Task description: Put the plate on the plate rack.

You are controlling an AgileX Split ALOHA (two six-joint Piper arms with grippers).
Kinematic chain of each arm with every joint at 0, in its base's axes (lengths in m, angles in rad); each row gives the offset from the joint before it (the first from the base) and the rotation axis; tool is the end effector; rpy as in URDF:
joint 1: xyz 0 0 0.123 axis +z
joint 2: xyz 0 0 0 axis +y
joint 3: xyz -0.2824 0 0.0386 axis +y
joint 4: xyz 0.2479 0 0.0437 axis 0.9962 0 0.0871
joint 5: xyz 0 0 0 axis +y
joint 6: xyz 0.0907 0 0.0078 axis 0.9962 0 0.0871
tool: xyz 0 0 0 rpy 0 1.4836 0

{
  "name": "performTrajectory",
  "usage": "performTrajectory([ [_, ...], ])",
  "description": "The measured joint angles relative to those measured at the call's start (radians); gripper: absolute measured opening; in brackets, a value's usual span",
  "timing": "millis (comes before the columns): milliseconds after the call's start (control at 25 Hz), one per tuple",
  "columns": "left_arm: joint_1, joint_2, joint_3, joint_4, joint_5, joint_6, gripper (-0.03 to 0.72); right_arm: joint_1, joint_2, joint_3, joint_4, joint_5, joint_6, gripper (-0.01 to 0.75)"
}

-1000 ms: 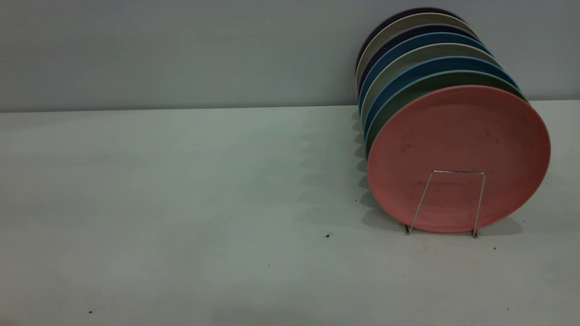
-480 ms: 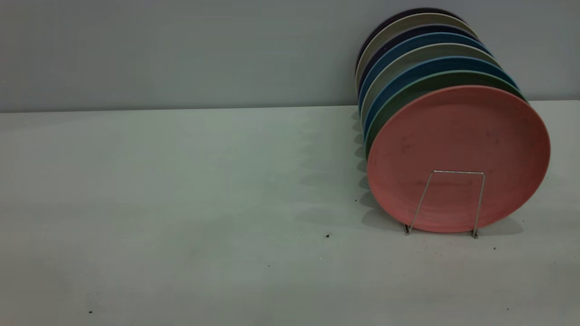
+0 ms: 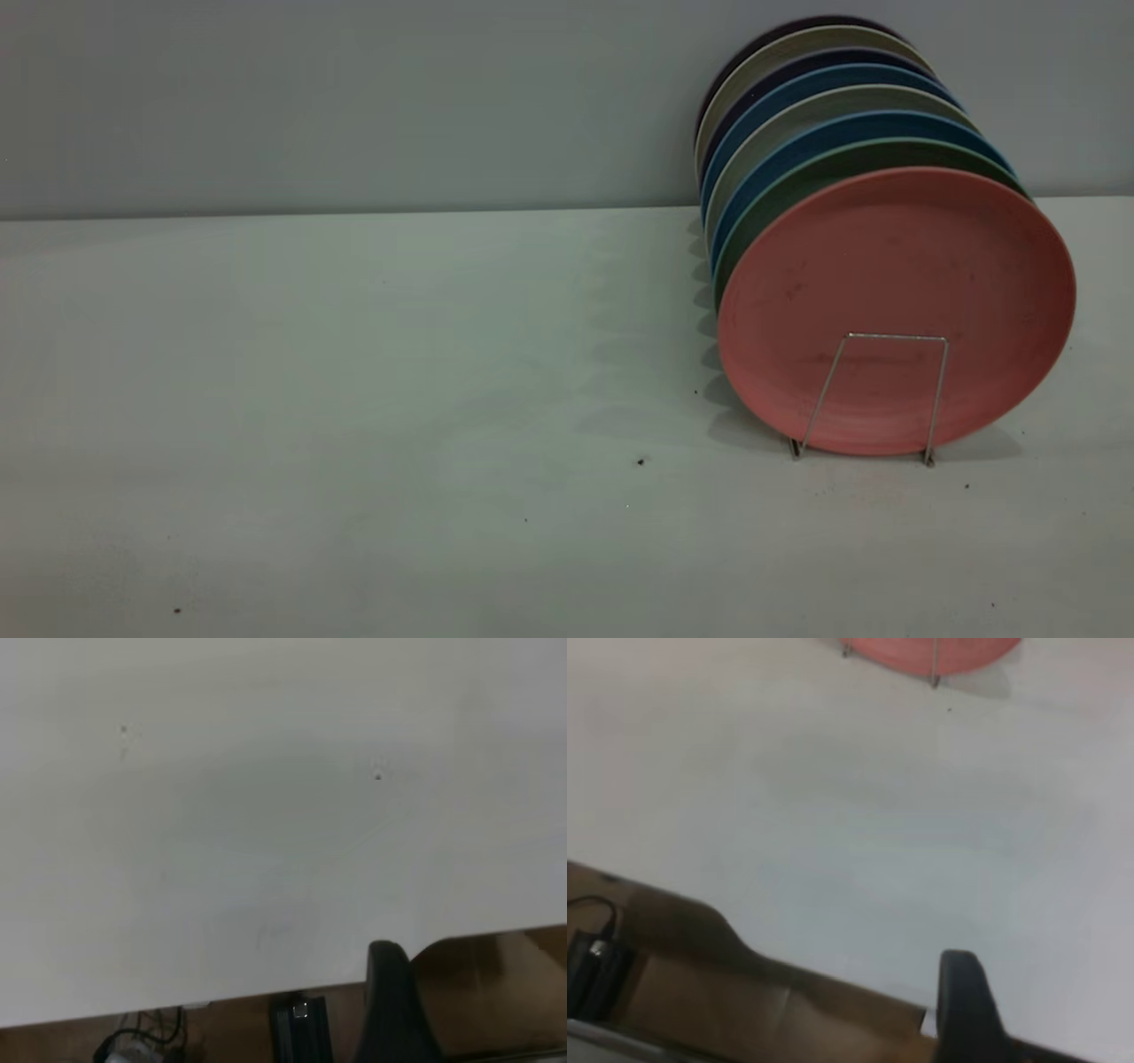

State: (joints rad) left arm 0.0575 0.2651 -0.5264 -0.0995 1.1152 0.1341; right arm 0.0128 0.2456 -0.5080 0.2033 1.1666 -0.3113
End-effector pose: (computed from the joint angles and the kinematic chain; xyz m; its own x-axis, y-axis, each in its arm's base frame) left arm 0.0315 -0.0063 0.2776 -0.6878 0.0503 -0.7242 0.0693 0.9976 0.0035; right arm 0.0249 0.0172 0.2708 -0.6726 -0.2330 -0.7024 -0.3022 0.9529 -0.0267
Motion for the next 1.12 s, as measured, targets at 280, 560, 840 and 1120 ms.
performTrajectory([
  [280, 0.000, -0.037, 0.032, 0.009, 0.011, -0.021, 0.516, 0.017, -0.030, 0.028, -0.030, -0.023, 0.033, 0.473],
  [560, 0.000, -0.044, 0.039, 0.009, 0.011, -0.023, 0.516, 0.017, -0.030, 0.028, -0.034, -0.024, 0.044, 0.473],
  [840, 0.000, -0.046, 0.039, 0.011, 0.011, -0.025, 0.516, 0.017, -0.030, 0.028, -0.034, -0.024, 0.044, 0.473],
  [1120, 0.000, -0.046, 0.039, 0.011, 0.011, -0.024, 0.516, 0.017, -0.030, 0.028, -0.034, -0.024, 0.044, 0.473],
])
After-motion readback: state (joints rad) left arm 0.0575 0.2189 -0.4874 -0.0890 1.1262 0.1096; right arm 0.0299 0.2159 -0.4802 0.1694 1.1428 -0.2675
